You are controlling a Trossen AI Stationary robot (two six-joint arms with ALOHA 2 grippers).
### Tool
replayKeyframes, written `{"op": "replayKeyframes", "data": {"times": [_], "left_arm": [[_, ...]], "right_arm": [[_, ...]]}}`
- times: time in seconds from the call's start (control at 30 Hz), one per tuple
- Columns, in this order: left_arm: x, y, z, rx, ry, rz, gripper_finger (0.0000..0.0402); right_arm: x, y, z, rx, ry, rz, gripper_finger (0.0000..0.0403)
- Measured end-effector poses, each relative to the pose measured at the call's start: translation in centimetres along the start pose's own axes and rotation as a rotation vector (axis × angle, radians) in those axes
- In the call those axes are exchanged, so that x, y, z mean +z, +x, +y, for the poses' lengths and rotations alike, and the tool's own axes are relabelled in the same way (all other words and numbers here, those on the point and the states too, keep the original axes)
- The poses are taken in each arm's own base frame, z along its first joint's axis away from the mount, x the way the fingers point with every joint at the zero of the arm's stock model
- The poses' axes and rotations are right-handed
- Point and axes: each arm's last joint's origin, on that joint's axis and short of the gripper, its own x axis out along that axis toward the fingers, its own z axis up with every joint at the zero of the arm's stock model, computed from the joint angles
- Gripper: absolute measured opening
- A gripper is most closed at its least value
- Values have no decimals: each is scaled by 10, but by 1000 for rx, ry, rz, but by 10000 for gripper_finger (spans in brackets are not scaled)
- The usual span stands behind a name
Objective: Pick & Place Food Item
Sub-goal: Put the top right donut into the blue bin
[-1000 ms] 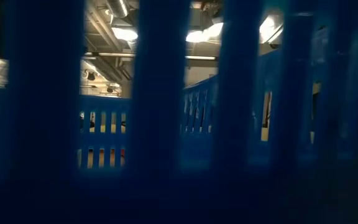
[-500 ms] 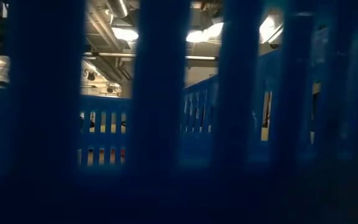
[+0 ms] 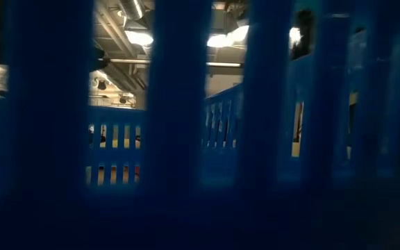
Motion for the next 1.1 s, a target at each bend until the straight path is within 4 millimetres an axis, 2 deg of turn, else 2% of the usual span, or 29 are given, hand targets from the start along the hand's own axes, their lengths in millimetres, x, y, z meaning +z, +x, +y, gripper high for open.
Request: {"op": "replayKeyframes", "data": {"times": [0.17, 0.33, 0.83, 1.1], "left_arm": [[-2, 1, 0, 16, 12, 23, 189], [-3, 2, 0, 16, 15, 31, 189], [-5, 2, 0, 17, 14, 43, 189], [-5, 2, 0, 16, 1, 43, 189]], "right_arm": [[-5, 40, 10, 89, -52, 233, 222], [-13, 62, 19, 197, -59, 347, 222], [-39, 70, 14, 218, 11, 457, 222], [-36, 72, 15, 274, 36, 422, 221]]}}
